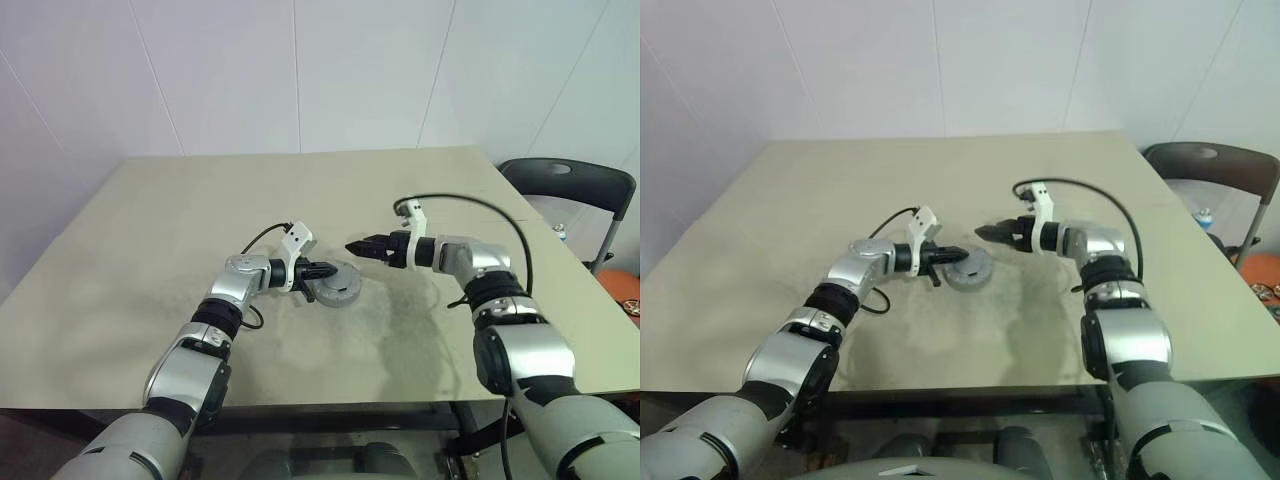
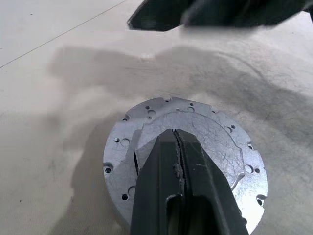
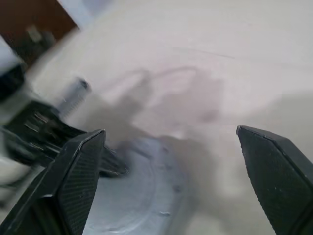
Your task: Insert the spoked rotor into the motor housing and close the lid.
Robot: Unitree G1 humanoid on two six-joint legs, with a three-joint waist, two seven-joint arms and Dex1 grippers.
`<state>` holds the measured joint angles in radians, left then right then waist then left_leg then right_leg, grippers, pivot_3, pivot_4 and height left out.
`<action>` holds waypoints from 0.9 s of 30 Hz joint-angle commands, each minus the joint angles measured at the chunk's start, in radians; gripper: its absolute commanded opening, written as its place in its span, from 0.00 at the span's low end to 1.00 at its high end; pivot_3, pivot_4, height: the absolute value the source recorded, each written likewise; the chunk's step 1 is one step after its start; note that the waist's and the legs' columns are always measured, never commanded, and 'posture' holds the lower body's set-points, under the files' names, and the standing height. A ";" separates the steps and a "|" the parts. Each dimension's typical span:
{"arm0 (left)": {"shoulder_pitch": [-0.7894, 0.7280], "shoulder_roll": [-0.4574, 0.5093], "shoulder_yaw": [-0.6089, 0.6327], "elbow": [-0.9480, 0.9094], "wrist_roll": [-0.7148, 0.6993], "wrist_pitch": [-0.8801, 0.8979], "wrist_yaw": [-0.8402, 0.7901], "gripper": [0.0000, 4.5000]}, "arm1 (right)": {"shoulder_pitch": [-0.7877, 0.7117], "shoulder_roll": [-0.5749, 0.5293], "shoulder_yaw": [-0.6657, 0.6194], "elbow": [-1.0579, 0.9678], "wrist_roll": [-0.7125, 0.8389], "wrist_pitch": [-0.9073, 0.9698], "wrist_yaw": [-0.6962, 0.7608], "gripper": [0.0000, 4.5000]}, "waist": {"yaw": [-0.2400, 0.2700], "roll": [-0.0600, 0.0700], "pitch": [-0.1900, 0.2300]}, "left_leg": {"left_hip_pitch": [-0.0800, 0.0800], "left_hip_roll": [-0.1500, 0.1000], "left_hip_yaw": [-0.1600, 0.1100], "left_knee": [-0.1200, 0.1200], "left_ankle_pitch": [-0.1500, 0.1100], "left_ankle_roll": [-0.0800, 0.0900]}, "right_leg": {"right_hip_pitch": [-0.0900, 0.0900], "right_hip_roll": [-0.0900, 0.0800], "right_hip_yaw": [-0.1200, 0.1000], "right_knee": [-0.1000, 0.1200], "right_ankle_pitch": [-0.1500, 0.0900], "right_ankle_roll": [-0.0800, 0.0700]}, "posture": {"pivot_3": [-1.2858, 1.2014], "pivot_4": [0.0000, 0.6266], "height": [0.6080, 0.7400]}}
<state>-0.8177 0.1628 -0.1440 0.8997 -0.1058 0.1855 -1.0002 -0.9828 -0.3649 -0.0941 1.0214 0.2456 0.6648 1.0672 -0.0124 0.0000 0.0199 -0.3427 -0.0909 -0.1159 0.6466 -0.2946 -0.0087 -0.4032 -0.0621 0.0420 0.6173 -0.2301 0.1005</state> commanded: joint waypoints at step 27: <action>0.033 0.016 -0.003 -0.026 0.022 0.017 0.005 0.00 | 0.179 0.015 0.123 -0.268 0.052 0.424 0.020 0.99 | -0.004 0.000 0.000 | 0.000 0.000 0.001 0.002 0.000 0.000 | -0.001 0.000 0.000 0.003 0.000 0.000 | 0.52 0.00 1.00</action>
<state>-0.8002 0.1715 -0.1420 0.8723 -0.0981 0.1882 -0.9971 -0.8156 -0.3671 0.0435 0.7785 0.2731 1.0508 1.1124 -0.0169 -0.0003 0.0195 -0.3427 -0.0907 -0.1151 0.6483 -0.2946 -0.0090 -0.4045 -0.0617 0.0423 0.6205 -0.2301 0.1007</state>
